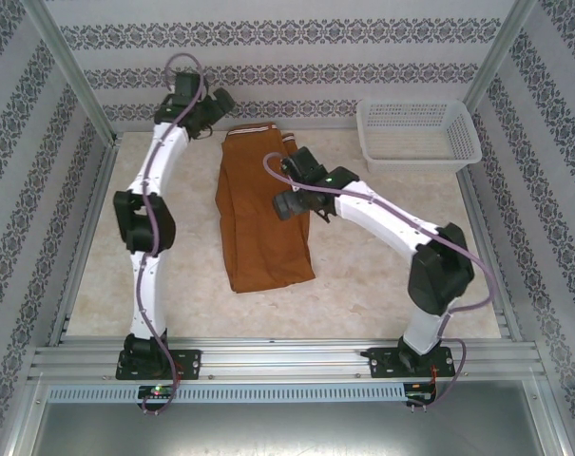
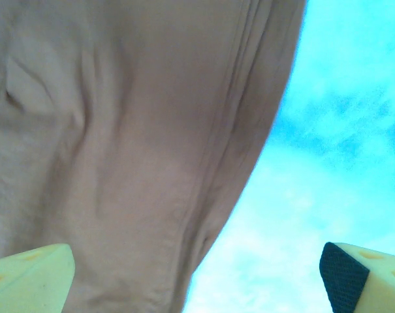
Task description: Roll up the long pants
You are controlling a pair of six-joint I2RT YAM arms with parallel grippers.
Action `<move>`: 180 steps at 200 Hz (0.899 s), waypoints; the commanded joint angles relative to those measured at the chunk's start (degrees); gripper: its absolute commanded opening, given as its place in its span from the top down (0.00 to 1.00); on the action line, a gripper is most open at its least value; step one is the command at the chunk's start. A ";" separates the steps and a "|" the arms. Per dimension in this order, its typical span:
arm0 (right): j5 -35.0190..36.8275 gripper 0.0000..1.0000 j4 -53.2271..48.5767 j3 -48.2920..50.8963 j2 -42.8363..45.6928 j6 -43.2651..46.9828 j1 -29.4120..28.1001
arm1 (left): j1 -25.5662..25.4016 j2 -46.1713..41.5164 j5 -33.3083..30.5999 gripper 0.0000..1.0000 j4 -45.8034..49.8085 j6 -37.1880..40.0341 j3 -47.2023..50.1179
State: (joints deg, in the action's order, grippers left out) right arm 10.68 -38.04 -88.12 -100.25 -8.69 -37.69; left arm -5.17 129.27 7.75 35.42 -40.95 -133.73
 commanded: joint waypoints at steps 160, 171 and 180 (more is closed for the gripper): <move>20.69 0.06 -5.50 31.24 22.10 8.42 -33.76 | -18.31 -61.26 -4.23 0.00 -2.31 -17.35 81.30; 22.32 0.04 -5.89 31.29 20.11 9.18 -35.06 | -19.13 -63.14 -5.37 0.00 -1.82 -18.85 81.83; 23.66 0.04 -5.93 31.04 18.12 9.68 -35.52 | -19.70 -64.37 -6.33 0.00 -1.44 -19.66 82.25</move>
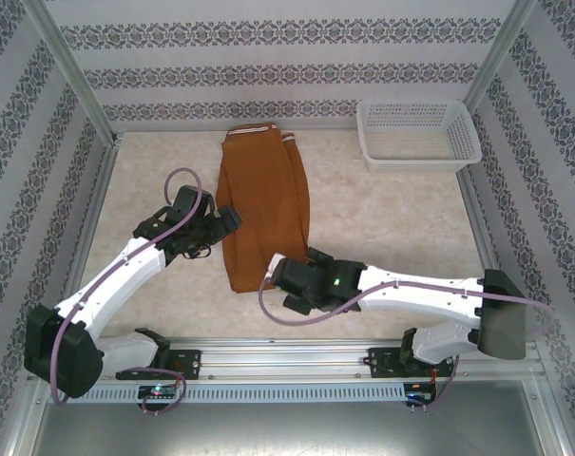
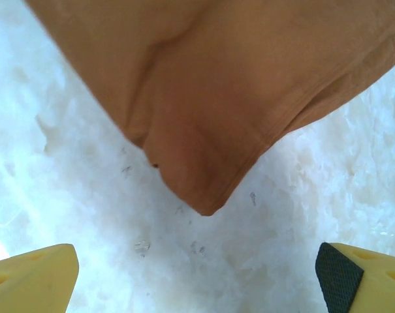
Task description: Roll up the long pants
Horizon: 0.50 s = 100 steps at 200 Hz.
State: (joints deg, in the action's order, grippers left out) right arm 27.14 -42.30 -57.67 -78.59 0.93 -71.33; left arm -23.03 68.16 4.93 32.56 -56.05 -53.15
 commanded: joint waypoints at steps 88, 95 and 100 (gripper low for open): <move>10.45 0.03 10.65 -2.13 -17.26 12.84 -0.54 | -2.44 -4.65 -7.32 0.00 2.40 -3.95 2.44; 10.84 0.03 12.24 -1.80 -18.10 14.04 0.29 | -2.40 -4.65 -7.90 0.00 2.50 -4.26 2.59; 10.92 0.02 13.23 -1.70 -18.65 14.80 0.98 | -2.39 -4.56 -8.23 0.00 2.58 -4.45 2.69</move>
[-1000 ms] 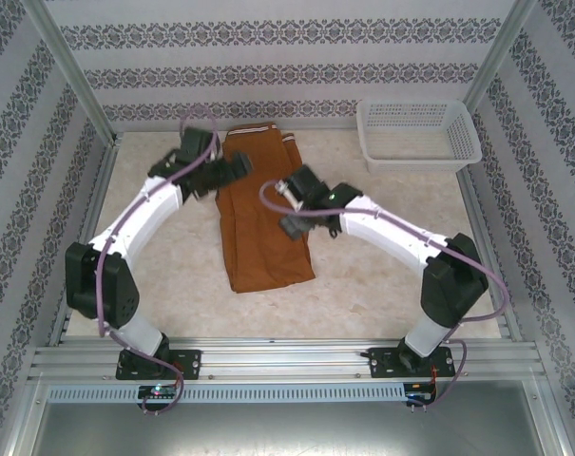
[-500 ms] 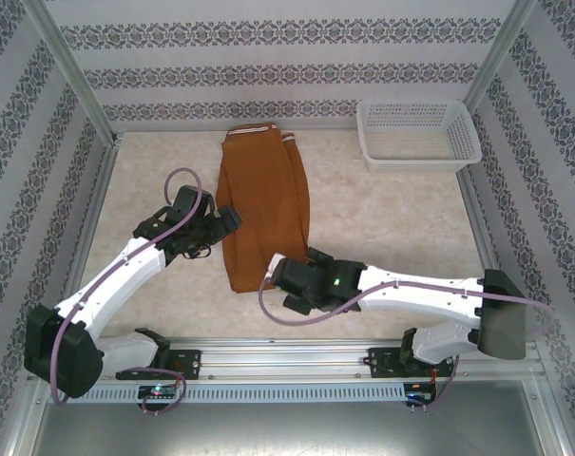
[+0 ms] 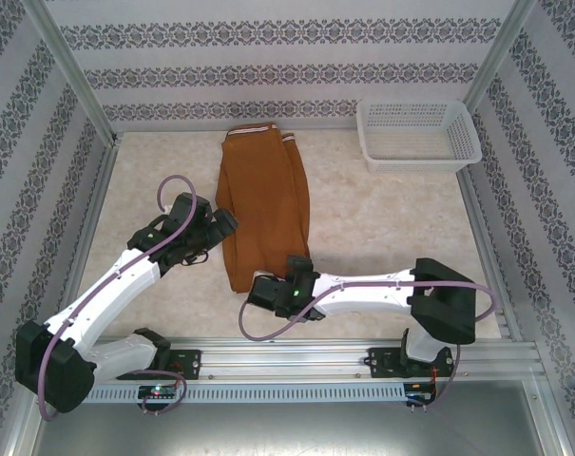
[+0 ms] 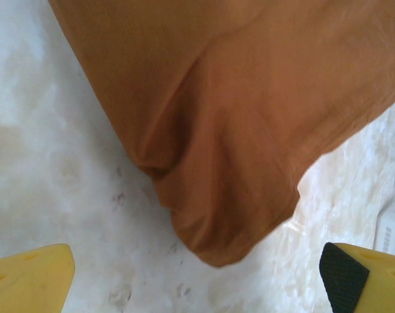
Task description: Roll up the long pants
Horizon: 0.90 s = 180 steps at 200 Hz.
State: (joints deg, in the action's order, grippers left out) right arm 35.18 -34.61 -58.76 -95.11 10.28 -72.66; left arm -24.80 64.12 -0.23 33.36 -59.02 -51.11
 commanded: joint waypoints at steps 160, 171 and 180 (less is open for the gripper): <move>-20.11 1.00 -5.79 -13.81 -5.05 6.62 15.80 | -0.61 2.86 -6.94 0.00 2.68 -3.11 -1.18; -22.19 1.00 -6.86 -15.81 -4.20 5.80 16.83 | -0.65 2.99 -6.68 0.00 2.57 -3.19 -1.25; -23.84 1.00 -7.56 -17.11 -3.73 5.38 17.43 | -0.63 2.97 -6.63 0.00 2.57 -3.37 -1.20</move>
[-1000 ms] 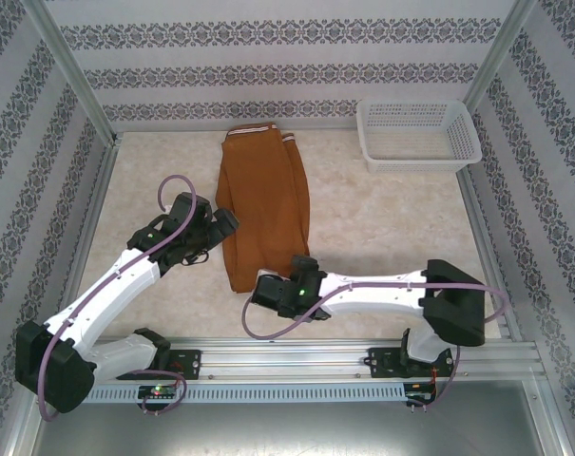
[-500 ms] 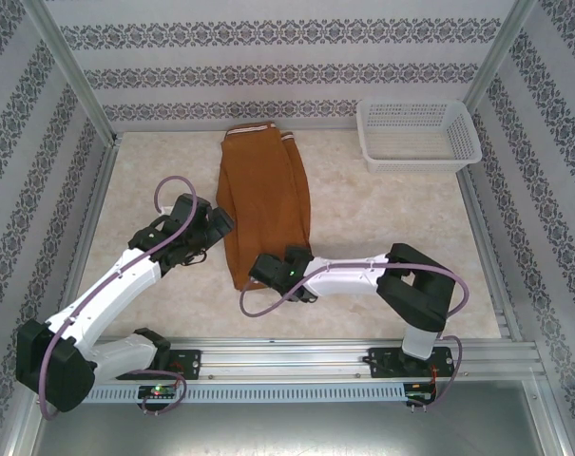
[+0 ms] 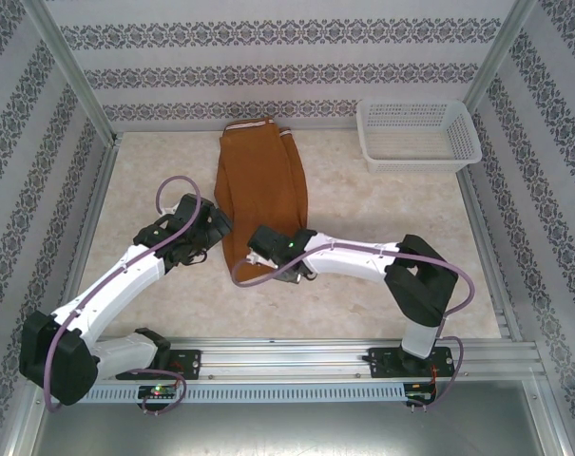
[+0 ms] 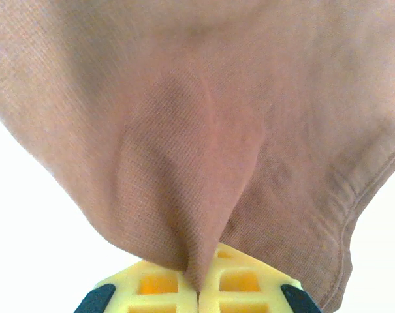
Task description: Roll up the long pants
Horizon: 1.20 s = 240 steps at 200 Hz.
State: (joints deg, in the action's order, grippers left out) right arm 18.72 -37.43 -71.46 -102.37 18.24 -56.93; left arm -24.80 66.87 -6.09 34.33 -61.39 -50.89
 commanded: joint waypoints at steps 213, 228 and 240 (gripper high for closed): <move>-28.32 1.00 -14.83 -29.28 -14.65 -3.63 16.80 | -8.11 9.30 11.54 0.00 -11.07 -26.45 0.54; -28.43 1.00 -15.09 -29.80 -15.13 -3.30 17.25 | -8.66 9.84 12.25 0.00 -11.65 -28.73 0.63; -28.63 1.00 -14.97 -29.90 -15.31 -3.31 17.68 | -9.02 9.47 11.25 0.00 -10.85 -30.18 0.79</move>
State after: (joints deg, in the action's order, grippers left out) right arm -8.67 -52.12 -99.22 -116.66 14.76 -40.45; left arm -32.47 76.49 4.58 23.90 -86.50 -48.84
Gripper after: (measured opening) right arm 0.065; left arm 0.998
